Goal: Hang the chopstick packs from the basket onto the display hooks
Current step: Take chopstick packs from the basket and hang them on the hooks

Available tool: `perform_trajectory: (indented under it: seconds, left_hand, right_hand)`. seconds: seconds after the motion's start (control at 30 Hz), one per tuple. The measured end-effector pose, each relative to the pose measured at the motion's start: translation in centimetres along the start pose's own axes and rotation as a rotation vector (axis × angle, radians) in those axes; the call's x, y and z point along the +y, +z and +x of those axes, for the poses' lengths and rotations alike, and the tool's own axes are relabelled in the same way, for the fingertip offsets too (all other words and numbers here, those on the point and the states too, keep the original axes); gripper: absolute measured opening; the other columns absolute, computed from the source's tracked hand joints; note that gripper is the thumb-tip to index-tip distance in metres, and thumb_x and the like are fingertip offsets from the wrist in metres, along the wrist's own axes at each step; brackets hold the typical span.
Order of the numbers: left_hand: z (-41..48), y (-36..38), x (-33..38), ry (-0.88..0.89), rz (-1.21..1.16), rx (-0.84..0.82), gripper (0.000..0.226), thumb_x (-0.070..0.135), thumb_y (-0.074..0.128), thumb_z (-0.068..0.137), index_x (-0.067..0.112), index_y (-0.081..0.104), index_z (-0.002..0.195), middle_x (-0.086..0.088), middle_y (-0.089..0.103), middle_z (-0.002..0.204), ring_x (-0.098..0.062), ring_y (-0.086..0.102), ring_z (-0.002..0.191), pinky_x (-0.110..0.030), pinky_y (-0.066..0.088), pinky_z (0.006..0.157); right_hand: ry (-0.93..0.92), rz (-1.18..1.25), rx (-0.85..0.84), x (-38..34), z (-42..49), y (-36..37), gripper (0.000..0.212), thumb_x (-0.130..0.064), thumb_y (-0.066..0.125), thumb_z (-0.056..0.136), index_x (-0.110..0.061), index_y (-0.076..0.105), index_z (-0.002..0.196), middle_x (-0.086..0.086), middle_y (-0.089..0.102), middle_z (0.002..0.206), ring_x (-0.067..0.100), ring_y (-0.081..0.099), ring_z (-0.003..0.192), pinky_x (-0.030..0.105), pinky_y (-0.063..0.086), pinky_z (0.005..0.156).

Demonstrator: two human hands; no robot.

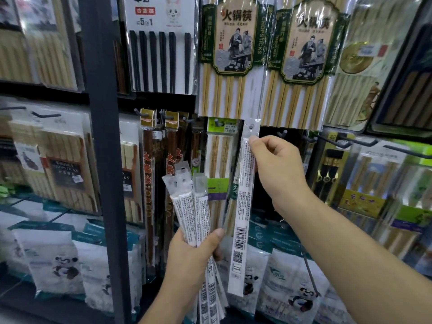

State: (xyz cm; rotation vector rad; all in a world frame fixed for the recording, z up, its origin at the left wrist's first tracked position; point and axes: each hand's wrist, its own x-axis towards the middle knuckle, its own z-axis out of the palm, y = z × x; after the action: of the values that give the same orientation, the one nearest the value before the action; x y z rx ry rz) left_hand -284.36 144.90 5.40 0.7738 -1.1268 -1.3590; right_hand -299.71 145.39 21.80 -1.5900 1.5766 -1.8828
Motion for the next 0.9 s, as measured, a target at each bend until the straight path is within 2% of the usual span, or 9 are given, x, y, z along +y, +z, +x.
perform_trajectory:
  seconds: [0.13,0.2,0.3,0.47,0.6,0.77,0.9]
  left_hand:
    - [0.0,0.0,0.0,0.001,0.053,0.011,0.076,0.062,0.091,0.055,0.009,0.064,0.102,-0.003,0.070,0.066,-0.016,0.063,0.058,-0.040,0.055,0.060]
    - [-0.1,0.1,0.2,0.004,0.039,-0.016,0.089,0.077,0.086,0.054,0.008,0.060,0.103,-0.002,0.068,0.063,-0.015,0.059,0.054,-0.038,0.052,0.056]
    - [-0.2,0.4,0.5,0.001,-0.002,-0.025,0.094,0.084,0.080,0.055,0.005,0.056,0.100,-0.002,0.067,0.067,-0.015,0.058,0.055,-0.033,0.051,0.053]
    - [-0.4,0.5,0.9,-0.019,-0.021,-0.037,0.063,0.063,0.071,0.073,0.004,0.057,0.090,-0.008,0.063,0.070,-0.019,0.056,0.056,-0.031,0.050,0.053]
    - [-0.5,0.7,1.1,-0.020,-0.044,-0.027,0.054,0.055,0.070,0.074,0.005,0.060,0.091,-0.005,0.066,0.072,-0.018,0.059,0.058,-0.030,0.052,0.053]
    - [-0.7,0.6,1.3,-0.013,-0.038,-0.036,0.037,0.048,0.068,0.079,0.011,0.067,0.082,-0.007,0.067,0.068,-0.020,0.061,0.058,-0.030,0.054,0.052]
    - [-0.7,0.6,1.3,-0.018,-0.027,-0.014,0.039,0.040,0.068,0.089,0.001,0.064,0.097,-0.009,0.067,0.069,-0.020,0.063,0.058,-0.030,0.056,0.053]
  right_hand:
    - [0.031,0.007,0.005,0.3,0.1,0.0,0.041,-0.036,0.059,0.102,-0.003,0.059,0.076,-0.005,0.047,0.058,0.008,0.044,0.054,0.017,0.042,0.055]
    - [0.038,-0.003,0.000,0.4,0.1,0.1,0.042,-0.036,0.058,0.102,-0.005,0.058,0.074,-0.004,0.046,0.059,0.008,0.044,0.055,0.022,0.042,0.058]
    - [0.046,-0.035,-0.001,0.4,0.1,0.2,0.043,-0.038,0.058,0.102,-0.005,0.058,0.075,-0.006,0.044,0.056,0.007,0.042,0.051,0.023,0.041,0.058]
    - [0.042,-0.048,0.011,0.4,0.4,0.2,0.045,-0.039,0.058,0.101,-0.005,0.058,0.073,-0.007,0.044,0.054,0.007,0.041,0.051,0.027,0.041,0.061]
    - [0.026,-0.042,0.025,0.2,0.5,0.2,0.044,-0.037,0.059,0.101,-0.011,0.055,0.066,-0.012,0.041,0.050,0.005,0.039,0.049,0.026,0.041,0.060]
    - [0.055,-0.073,0.033,0.6,0.5,0.2,0.047,-0.035,0.059,0.101,-0.016,0.045,0.060,-0.013,0.033,0.046,0.007,0.033,0.047,0.030,0.039,0.061]
    - [0.056,-0.106,0.015,1.3,0.3,0.0,0.046,-0.038,0.058,0.101,-0.012,0.049,0.064,-0.012,0.037,0.048,0.006,0.036,0.048,0.030,0.041,0.062]
